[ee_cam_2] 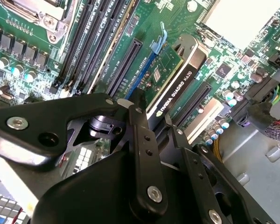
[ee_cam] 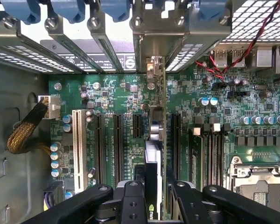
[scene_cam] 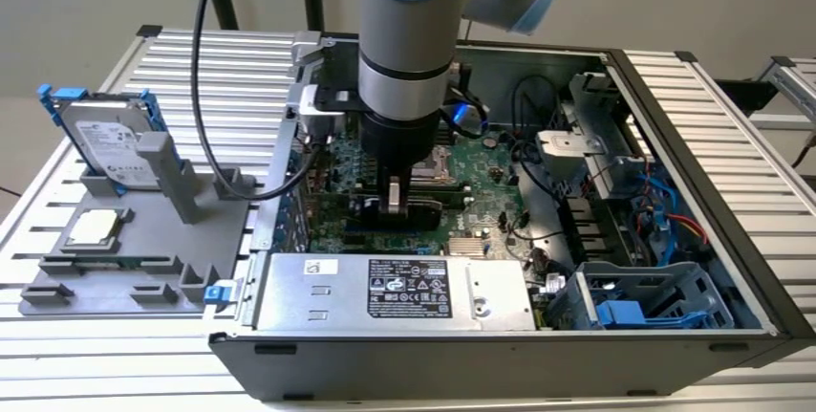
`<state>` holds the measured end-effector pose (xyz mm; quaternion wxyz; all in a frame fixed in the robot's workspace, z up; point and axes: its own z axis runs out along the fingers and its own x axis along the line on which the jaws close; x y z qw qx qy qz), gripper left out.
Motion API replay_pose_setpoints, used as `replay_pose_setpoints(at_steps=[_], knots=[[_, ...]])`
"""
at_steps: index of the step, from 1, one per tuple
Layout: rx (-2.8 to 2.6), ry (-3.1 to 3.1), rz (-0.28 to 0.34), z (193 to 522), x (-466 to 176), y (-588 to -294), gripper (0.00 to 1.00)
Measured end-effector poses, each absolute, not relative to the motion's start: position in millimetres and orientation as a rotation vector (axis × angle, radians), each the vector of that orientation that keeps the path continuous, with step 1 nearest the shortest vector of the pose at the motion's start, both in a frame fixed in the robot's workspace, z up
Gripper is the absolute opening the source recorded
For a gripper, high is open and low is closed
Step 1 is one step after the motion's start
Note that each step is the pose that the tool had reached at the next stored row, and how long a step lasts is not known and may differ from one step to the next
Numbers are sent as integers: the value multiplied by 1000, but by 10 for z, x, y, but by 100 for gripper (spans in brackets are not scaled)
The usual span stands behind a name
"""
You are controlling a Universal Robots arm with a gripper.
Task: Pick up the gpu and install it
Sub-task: 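Insert the gpu into the slot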
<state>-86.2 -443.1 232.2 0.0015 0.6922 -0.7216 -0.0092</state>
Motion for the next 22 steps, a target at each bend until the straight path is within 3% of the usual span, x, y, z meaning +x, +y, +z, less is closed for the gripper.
replay_pose_setpoints(at_steps=[11,12,18,22], knots=[[2171,-2265,-29,2299,-863,-4428,0],[2174,-2268,-31,2284,-863,-4426,100],[2173,-2265,-30,2307,-860,-4431,100],[2173,-2266,-30,2489,-860,-4430,100]])
